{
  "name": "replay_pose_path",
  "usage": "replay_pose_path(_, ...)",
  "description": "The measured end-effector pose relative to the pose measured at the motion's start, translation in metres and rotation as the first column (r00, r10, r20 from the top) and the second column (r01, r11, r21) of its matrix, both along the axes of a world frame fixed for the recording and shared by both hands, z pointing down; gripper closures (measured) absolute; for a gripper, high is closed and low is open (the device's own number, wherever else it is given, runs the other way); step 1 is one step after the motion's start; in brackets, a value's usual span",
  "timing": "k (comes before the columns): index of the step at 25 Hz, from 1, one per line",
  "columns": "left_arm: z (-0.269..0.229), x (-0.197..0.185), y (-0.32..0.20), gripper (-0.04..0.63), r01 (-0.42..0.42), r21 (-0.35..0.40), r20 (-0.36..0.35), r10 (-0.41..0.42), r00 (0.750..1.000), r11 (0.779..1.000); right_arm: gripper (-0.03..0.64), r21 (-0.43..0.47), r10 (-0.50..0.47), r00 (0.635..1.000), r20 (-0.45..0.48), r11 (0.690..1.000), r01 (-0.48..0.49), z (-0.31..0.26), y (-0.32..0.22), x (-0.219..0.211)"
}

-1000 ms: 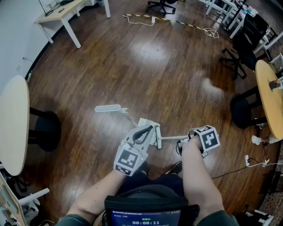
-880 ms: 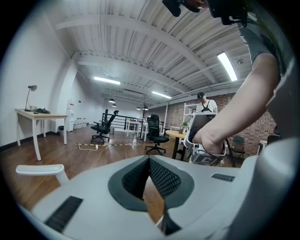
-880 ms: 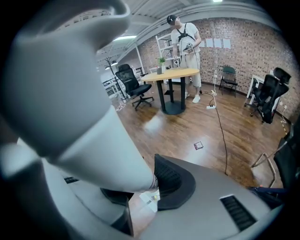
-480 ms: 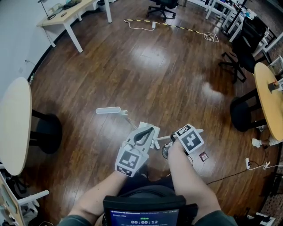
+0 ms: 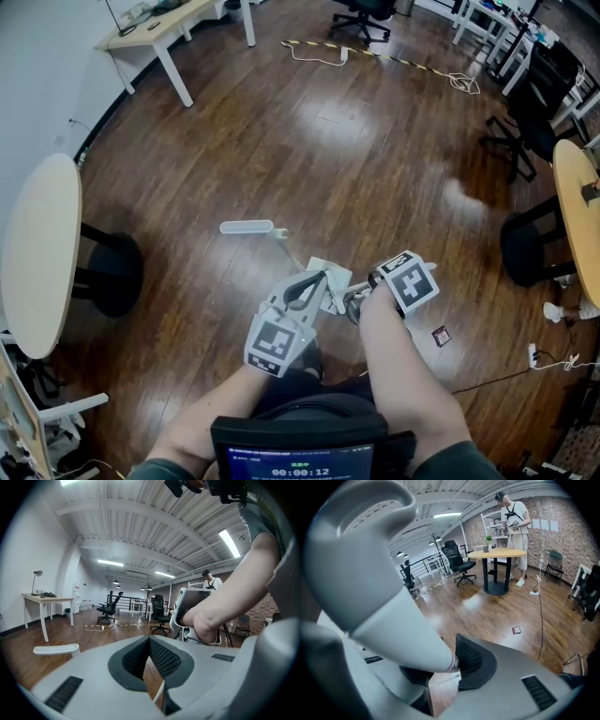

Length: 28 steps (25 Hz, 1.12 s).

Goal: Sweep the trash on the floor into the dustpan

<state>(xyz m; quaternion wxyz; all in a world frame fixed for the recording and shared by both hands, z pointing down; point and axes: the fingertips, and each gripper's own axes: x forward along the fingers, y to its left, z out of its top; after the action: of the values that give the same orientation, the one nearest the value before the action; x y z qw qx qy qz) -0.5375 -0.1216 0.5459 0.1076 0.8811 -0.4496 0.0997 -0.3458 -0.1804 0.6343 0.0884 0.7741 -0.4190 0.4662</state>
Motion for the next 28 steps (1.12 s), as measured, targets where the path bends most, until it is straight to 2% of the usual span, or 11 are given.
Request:
replay_pose_path(3,-0.004,-0.006,0.000,0.592,0.001,0.001,-0.003,-0.001,1.000,1.000,0.506,-0.001,0.004,1.000,0.004,1.000,-0.004,-0.006,0.004,0.001)
replay_pose_path(6,-0.008,0.002,-0.003,0.592,-0.015,0.006,-0.010,0.015,1.000,1.000,0.508,0.001,0.056,0.998,0.025,0.998,-0.056,-0.010,0.017,0.021)
replay_pose_path(13,-0.016,0.046,0.006,0.592,-0.079,0.009,-0.020,0.079,0.997,0.997,0.512,0.050,0.194,0.980,0.053,0.979,-0.196,-0.025,0.056,0.103)
replay_pose_path(18,-0.010,0.079,0.012,0.592,-0.086,-0.028,-0.013,0.085,0.996,0.996,0.508,0.048,0.282,0.953,0.108,0.956,-0.289,-0.019,0.079,0.156)
replay_pose_path(24,-0.022,0.131,0.027,0.591,-0.096,-0.023,0.009,0.096,0.995,0.995,0.508,0.058,0.310,0.936,0.167,0.945,-0.323,-0.024,0.108,0.218)
replay_pose_path(28,-0.040,0.155,0.029,0.592,-0.065,-0.018,0.006,0.065,0.998,0.998,0.509,0.108,0.279,0.940,0.196,0.946,-0.304,-0.049,0.113,0.255)
